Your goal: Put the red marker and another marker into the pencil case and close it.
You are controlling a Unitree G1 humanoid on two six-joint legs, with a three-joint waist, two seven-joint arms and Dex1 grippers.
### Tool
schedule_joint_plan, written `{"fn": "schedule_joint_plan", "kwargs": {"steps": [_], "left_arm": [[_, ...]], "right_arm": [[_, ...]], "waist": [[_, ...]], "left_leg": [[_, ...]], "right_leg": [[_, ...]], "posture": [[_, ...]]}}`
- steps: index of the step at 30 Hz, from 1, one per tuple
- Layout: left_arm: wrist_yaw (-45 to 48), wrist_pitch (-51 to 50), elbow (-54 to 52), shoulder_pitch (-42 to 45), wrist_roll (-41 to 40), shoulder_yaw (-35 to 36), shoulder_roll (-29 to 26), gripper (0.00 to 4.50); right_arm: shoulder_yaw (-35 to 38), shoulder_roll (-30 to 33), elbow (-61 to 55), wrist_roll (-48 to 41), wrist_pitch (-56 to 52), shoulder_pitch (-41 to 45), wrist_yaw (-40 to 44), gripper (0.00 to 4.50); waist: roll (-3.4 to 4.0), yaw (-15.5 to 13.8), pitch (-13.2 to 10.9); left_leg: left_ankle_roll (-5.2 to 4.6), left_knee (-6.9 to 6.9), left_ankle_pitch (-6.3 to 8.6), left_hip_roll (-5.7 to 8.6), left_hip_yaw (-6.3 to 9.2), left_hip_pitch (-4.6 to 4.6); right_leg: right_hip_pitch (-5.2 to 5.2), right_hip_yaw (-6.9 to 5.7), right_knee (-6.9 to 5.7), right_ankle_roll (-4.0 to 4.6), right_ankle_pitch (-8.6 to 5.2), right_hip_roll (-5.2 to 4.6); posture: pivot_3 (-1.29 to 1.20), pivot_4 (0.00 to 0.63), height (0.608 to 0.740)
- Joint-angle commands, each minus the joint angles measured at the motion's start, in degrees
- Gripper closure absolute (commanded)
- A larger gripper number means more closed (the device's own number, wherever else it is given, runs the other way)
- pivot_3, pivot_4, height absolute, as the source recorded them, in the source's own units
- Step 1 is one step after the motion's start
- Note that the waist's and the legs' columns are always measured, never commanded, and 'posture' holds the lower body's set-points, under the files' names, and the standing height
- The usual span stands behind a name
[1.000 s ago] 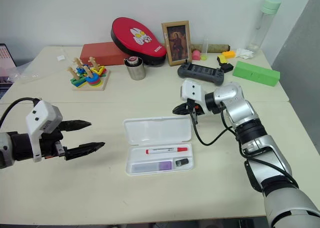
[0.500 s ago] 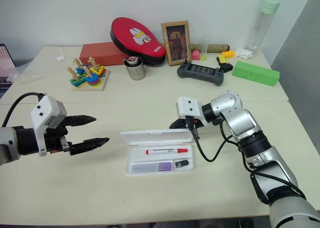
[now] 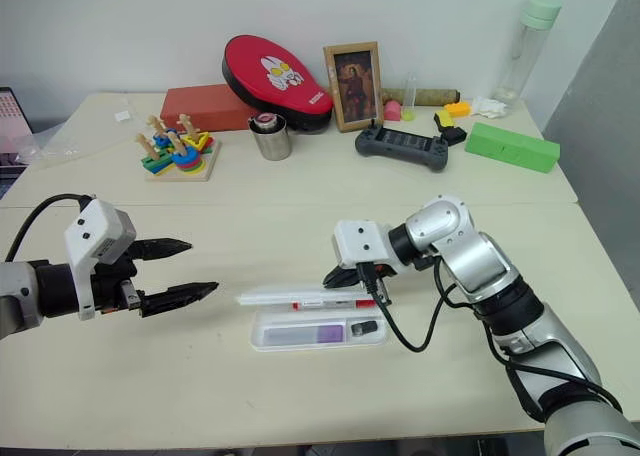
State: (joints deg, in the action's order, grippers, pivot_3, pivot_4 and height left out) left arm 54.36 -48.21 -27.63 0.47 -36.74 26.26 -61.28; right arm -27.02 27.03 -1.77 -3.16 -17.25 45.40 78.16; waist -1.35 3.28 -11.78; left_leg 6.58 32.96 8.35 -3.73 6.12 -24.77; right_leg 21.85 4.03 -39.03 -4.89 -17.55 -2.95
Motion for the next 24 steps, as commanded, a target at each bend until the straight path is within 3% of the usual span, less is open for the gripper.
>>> {"fn": "schedule_joint_plan", "kwargs": {"steps": [1,24], "left_arm": [[0.13,0.68,-1.31,-0.76,0.11,2.95,-0.71,0.00],[5.60,-1.74,-7.39,-7.31,-4.49,4.54,-2.19,0.00]], "right_arm": [[-1.34,-0.55,0.55,1.42,0.25,-1.26,-1.97,4.46],[-4.31,-0.48,3.54,3.37,-2.97,-6.92,-4.13,4.46]], "waist": [[-0.01,0.00,0.00],[-0.09,-0.03,0.08]], "left_leg": [[0.00,0.00,0.00,0.00,0.00,0.00],[0.00,0.01,0.00,0.00,0.00,0.09]], "right_leg": [[0.00,0.00,0.01,0.00,0.00,0.00],[-0.10,0.00,0.01,0.00,-0.01,0.00]], "posture": [[0.00,0.150,0.740],[0.00,0.150,0.740]]}}
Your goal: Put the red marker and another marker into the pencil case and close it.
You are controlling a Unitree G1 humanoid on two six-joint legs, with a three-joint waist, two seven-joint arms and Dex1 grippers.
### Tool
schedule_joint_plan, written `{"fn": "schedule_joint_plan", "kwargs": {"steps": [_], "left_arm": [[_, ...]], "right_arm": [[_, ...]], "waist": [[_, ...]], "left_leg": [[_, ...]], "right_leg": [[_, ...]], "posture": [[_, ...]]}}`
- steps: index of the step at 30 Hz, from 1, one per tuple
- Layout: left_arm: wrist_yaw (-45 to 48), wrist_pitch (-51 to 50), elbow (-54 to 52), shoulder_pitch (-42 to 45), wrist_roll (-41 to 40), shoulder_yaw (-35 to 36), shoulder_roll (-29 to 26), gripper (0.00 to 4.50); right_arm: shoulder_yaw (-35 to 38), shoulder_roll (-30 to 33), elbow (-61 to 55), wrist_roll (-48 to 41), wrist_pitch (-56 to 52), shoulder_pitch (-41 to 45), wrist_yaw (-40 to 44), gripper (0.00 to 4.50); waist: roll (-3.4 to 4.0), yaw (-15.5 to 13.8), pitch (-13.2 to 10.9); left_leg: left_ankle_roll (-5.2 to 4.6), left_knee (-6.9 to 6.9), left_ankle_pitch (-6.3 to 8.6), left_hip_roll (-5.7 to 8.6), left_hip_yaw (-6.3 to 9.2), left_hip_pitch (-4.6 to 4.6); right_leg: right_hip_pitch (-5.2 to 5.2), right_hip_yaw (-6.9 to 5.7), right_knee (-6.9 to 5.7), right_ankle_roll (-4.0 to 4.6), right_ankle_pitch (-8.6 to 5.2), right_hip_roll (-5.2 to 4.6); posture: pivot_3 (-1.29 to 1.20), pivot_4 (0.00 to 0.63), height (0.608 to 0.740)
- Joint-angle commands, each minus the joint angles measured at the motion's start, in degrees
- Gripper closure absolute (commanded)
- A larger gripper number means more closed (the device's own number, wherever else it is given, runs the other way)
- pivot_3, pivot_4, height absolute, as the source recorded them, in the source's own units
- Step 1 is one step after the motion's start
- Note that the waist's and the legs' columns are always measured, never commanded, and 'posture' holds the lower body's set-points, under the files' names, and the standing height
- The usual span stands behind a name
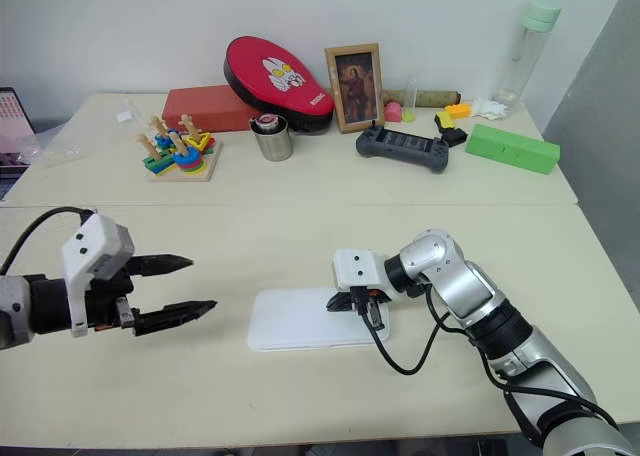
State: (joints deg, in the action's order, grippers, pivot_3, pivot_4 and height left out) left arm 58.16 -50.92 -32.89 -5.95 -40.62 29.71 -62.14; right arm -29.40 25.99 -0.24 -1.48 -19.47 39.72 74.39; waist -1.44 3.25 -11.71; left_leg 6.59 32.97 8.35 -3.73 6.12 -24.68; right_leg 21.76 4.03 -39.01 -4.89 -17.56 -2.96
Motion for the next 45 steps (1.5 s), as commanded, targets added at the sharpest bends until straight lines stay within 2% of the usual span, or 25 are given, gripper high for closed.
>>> {"fn": "schedule_joint_plan", "kwargs": {"steps": [1,10,15,19,24,27,30,32,38,42,45], "left_arm": [[1.97,1.20,-2.15,-0.84,-0.50,0.88,-1.41,0.00],[0.46,1.26,-2.46,1.02,-0.80,-0.50,-0.19,0.00],[-5.32,2.10,-1.11,3.47,1.05,-2.35,3.42,0.00],[-11.96,-3.89,0.82,5.20,1.37,-3.65,4.95,0.00],[-18.46,0.47,0.76,4.98,4.87,-5.05,11.07,0.00],[-22.25,5.51,1.84,5.45,9.11,-6.41,14.74,0.00],[-29.06,8.79,5.08,4.68,11.70,-8.31,23.59,0.00],[-31.49,13.58,6.77,3.83,14.80,-8.13,26.99,0.00],[-37.68,21.74,11.38,1.91,20.21,-6.86,33.30,0.00],[-38.68,21.22,11.52,1.23,19.59,-6.40,34.68,0.00],[-37.98,21.39,10.91,1.14,18.86,-6.09,34.17,0.00]], "right_arm": [[-1.81,0.51,2.01,1.61,-0.82,-1.15,-0.42,4.46],[2.37,0.45,-2.00,-2.75,-5.24,0.27,-0.85,4.46],[10.07,3.04,-6.99,-8.23,-10.92,1.66,-2.16,4.46],[14.21,3.95,-6.95,-8.46,-19.16,2.89,-8.18,4.46],[20.76,3.57,-5.01,-10.30,-24.74,2.48,-15.29,4.46],[22.82,2.69,-4.18,-10.30,-23.82,1.72,-19.15,4.46],[25.95,2.30,-2.08,-8.08,-23.30,-3.11,-26.39,4.46],[27.16,2.73,-2.68,-8.09,-21.56,-6.49,-28.30,4.46],[30.40,2.09,-3.55,-8.41,-16.72,-14.20,-34.09,4.46],[31.26,1.78,-3.67,-8.75,-13.80,-16.60,-36.09,4.46],[32.39,1.07,-4.22,-10.11,-15.77,-17.02,-37.90,4.46]], "waist": [[-0.01,0.01,0.01],[-0.02,0.00,0.02],[0.07,-0.16,-0.03],[0.04,-0.12,-0.02],[0.03,-0.07,-0.02],[0.02,-0.10,-0.02],[0.04,-0.18,0.04],[-0.04,-0.42,0.07],[-0.03,-0.54,0.07],[-0.05,-0.44,0.08],[-0.05,-0.35,0.09]], "left_leg": [[0.00,0.00,0.00,0.00,0.00,0.02],[0.00,0.02,0.00,0.00,-0.01,0.20],[0.00,0.00,0.00,0.00,-0.01,0.15],[0.00,0.00,0.00,0.00,0.01,0.09],[0.00,0.00,0.00,0.01,-0.04,0.05],[0.00,-0.01,0.00,0.01,-0.01,-0.01],[0.00,0.00,0.00,0.03,-0.03,-0.01],[0.00,0.01,0.00,0.04,-0.03,-0.01],[0.00,0.04,0.00,0.04,-0.01,-0.06],[0.00,0.11,0.00,0.04,-0.01,-0.04],[0.00,0.11,-0.01,0.04,-0.01,-0.04]], "right_leg": [[-0.02,0.00,0.00,0.00,0.00,0.00],[-0.18,0.01,0.01,-0.11,-0.08,0.00],[-0.15,0.02,0.02,0.01,-0.03,0.00],[-0.10,0.00,0.01,0.02,-0.02,0.00],[-0.07,0.04,0.03,0.03,-0.02,-0.01],[0.00,0.03,0.02,0.04,-0.01,-0.01],[-0.05,0.04,0.03,0.03,-0.01,-0.03],[-0.06,0.03,0.06,0.02,0.00,-0.04],[0.00,0.03,0.00,0.02,0.02,-0.03],[-0.07,0.04,0.02,-0.02,0.03,-0.03],[-0.06,0.03,0.00,-0.03,0.03,-0.02]], "posture": [[0.00,0.150,0.740],[0.00,0.150,0.740],[0.00,0.150,0.740],[0.00,0.150,0.740],[0.00,0.150,0.740],[0.00,0.150,0.740],[0.00,0.150,0.740],[0.00,0.150,0.740],[0.00,0.150,0.740],[0.00,0.150,0.740],[0.00,0.150,0.740]]}}
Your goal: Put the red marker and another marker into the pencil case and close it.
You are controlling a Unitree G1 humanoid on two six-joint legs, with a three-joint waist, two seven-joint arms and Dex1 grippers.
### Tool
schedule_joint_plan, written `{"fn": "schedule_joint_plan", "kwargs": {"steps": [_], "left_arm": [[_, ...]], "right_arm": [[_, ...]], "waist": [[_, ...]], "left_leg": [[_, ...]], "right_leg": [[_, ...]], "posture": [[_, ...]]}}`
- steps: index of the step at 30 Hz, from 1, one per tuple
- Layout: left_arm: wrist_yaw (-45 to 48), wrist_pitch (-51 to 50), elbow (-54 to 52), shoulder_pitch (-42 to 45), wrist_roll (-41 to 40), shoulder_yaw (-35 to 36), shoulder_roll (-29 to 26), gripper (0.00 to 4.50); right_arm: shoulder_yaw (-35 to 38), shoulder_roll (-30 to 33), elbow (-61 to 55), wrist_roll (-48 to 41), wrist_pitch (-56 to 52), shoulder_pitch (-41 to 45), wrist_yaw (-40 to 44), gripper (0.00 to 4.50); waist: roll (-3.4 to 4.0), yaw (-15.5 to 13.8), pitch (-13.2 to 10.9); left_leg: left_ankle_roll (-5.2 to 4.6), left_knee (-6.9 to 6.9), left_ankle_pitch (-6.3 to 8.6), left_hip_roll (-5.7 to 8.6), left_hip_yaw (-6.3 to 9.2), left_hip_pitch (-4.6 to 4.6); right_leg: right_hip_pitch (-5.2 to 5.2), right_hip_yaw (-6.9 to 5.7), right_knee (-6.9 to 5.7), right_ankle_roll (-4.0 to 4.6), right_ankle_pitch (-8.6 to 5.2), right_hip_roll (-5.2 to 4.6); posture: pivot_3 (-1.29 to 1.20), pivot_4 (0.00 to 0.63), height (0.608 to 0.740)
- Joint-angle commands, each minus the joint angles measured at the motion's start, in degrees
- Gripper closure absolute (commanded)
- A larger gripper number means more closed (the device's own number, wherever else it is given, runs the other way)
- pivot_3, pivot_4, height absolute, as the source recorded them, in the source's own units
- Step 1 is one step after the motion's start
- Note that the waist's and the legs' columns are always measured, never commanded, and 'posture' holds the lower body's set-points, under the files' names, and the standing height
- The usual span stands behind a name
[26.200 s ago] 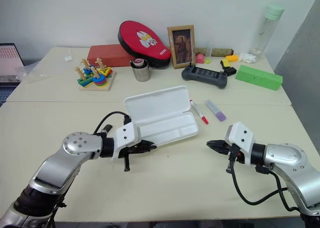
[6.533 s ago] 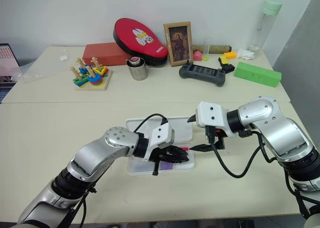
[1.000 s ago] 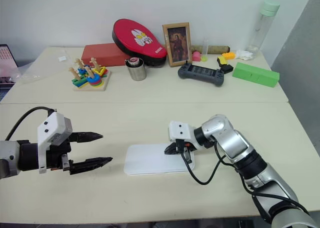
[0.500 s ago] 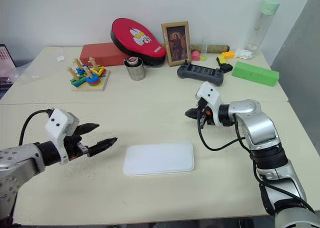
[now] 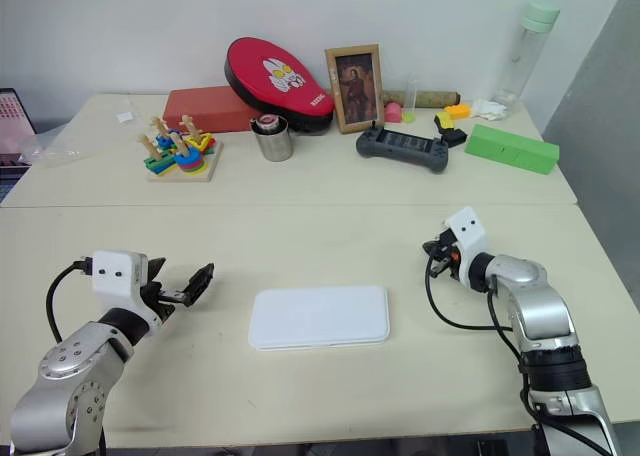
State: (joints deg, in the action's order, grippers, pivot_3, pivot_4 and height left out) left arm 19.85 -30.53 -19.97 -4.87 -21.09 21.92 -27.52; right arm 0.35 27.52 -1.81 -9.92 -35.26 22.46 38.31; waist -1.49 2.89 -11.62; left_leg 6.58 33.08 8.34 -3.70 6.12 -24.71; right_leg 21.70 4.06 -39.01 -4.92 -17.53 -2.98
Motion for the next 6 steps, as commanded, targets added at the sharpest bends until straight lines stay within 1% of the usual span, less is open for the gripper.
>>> {"fn": "schedule_joint_plan", "kwargs": {"steps": [1,4,6], "left_arm": [[0.47,0.72,-2.26,0.16,-1.18,1.97,-0.56,0.00],[1.25,-0.31,-2.77,-0.12,-1.64,2.21,-1.74,0.00],[3.28,1.71,-2.91,-0.24,-2.91,2.69,-1.64,0.00]], "right_arm": [[2.95,-0.63,-2.78,-1.97,-0.15,-0.01,-2.26,4.46],[3.11,-0.22,-2.83,-1.91,0.66,-0.86,-2.55,4.46],[2.59,0.27,-2.83,-0.70,3.14,-1.17,-3.09,4.46]], "waist": [[0.00,0.00,0.00],[0.00,0.01,0.00],[0.00,0.01,0.00]], "left_leg": [[0.00,0.00,0.00,0.00,0.00,0.01],[0.00,0.00,0.00,0.00,0.00,0.01],[0.00,-0.01,0.00,0.00,0.01,0.01]], "right_leg": [[-0.02,0.00,0.00,0.00,0.00,0.00],[-0.03,0.00,0.02,-0.01,0.00,0.00],[-0.03,-0.01,0.03,0.00,0.00,0.00]], "posture": [[0.00,0.150,0.740],[0.00,0.150,0.740],[0.00,0.150,0.740]]}}
